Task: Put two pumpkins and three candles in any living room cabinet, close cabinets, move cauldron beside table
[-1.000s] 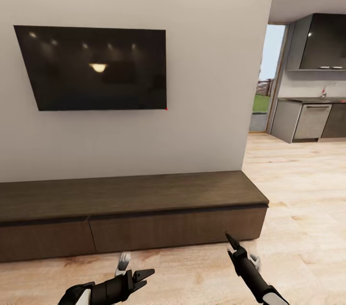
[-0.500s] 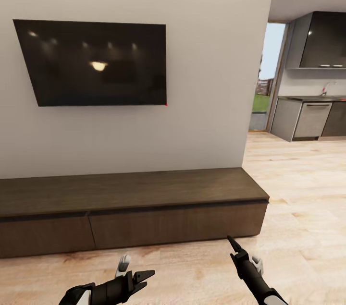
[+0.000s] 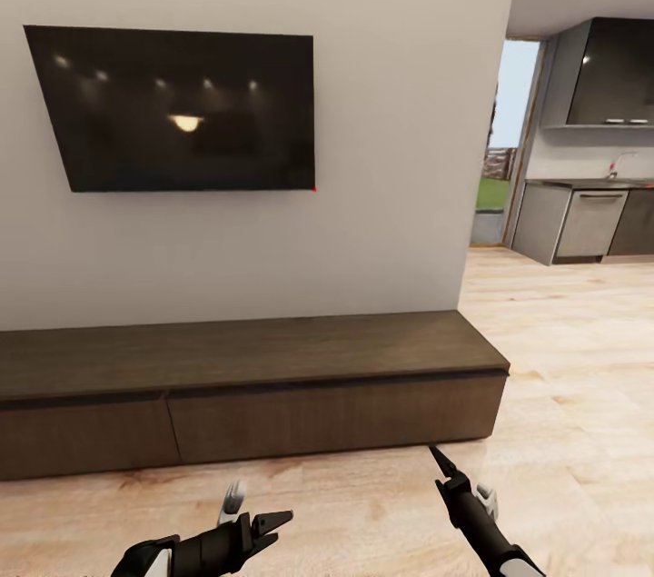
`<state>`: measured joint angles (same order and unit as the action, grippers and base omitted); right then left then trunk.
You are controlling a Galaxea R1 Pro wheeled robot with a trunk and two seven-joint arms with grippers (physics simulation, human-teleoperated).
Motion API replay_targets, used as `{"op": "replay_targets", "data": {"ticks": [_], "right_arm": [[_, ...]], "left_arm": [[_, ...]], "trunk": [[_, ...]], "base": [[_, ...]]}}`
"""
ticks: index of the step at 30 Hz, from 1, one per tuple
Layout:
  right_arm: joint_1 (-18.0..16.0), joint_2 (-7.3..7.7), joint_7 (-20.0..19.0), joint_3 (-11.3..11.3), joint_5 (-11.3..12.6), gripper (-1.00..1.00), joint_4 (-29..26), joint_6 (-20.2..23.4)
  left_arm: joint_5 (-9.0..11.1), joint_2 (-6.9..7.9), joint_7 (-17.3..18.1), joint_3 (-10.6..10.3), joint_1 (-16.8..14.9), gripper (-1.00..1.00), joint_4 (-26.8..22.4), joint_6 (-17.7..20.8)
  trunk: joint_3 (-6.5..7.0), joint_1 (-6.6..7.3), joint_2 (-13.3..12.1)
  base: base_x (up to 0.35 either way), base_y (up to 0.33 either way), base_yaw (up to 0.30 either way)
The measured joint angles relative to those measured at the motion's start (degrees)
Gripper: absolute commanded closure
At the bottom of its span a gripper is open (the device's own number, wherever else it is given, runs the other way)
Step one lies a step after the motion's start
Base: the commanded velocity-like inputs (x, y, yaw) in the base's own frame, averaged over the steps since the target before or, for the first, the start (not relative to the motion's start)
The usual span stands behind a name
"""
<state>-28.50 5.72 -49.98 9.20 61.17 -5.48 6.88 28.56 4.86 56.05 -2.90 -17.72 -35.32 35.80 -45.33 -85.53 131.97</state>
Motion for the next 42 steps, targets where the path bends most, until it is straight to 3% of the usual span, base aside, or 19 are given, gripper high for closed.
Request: {"op": "replay_targets", "data": {"ticks": [12, 23, 30, 42], "right_arm": [[0.0, 0.00, 0.0, 0.1, 0.1, -1.00, 0.0, 0.1], [0.0, 0.00, 0.0, 0.0, 1.7, -1.00, 0.0, 0.2], [0.0, 0.00, 0.0, 0.0, 1.7, -1.00, 0.0, 0.2], [0.0, 0.00, 0.1, 0.0, 1.7, -1.00, 0.0, 0.2]], "left_arm": [[0.0, 0.00, 0.0, 0.0, 0.0, -1.00, 0.0, 0.0], [-0.1, 0.00, 0.0, 0.0, 0.0, -1.00, 0.0, 0.0], [-0.2, -0.06, -0.1, -0.1, 0.0, -1.00, 0.0, 0.0], [-0.4, -0.11, -0.1, -0.5, 0.0, -1.00, 0.0, -0.1]], "trunk": [[-2.15, -2.64, 4.8], [-4.13, -5.05, 9.2], [-4.13, -5.04, 9.2], [-4.13, -5.02, 9.2]], "base": [[0.000, 0.000, 0.000], [0.000, 0.000, 0.000], [0.064, 0.000, 0.000], [0.320, 0.000, 0.000]]}}
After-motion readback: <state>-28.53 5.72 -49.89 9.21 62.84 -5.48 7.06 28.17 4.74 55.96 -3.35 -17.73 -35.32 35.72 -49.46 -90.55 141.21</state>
